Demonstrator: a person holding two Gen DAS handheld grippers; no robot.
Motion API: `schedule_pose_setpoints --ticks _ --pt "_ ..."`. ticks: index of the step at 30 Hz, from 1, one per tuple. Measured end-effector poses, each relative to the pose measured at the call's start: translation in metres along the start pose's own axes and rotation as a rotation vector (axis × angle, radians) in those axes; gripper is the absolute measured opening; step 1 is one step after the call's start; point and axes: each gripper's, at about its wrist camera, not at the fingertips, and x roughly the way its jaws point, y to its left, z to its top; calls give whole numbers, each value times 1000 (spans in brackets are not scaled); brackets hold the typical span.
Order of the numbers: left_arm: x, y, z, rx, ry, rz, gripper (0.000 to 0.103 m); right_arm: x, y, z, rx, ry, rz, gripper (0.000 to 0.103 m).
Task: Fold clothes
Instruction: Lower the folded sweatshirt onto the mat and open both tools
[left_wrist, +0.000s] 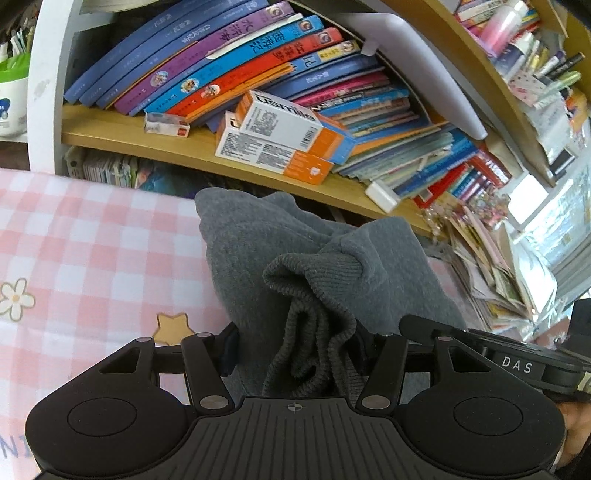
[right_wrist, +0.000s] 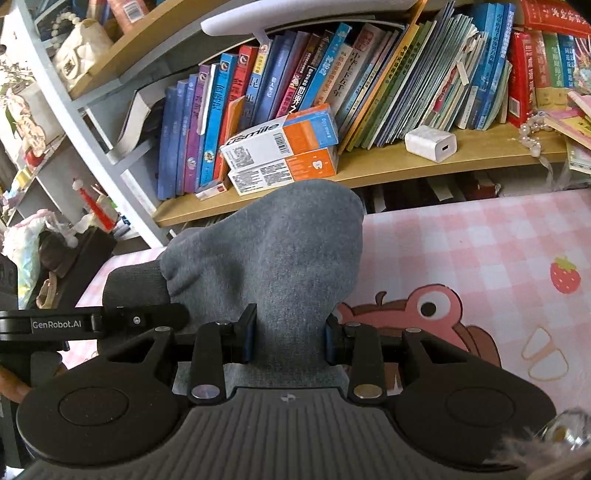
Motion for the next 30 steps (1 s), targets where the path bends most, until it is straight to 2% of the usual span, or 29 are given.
schedule_pose_setpoints --ticks 10,17,30 --pt "24 14 12 -31 -2 31 57 30 -7 11 25 9 -12 31" --pt "35 24 9 -70 0 47 67 37 -18 5 103 15 -15 33" --pt "19 22 8 -61 -38 90 71 35 -16 2 171 42 -17 36"
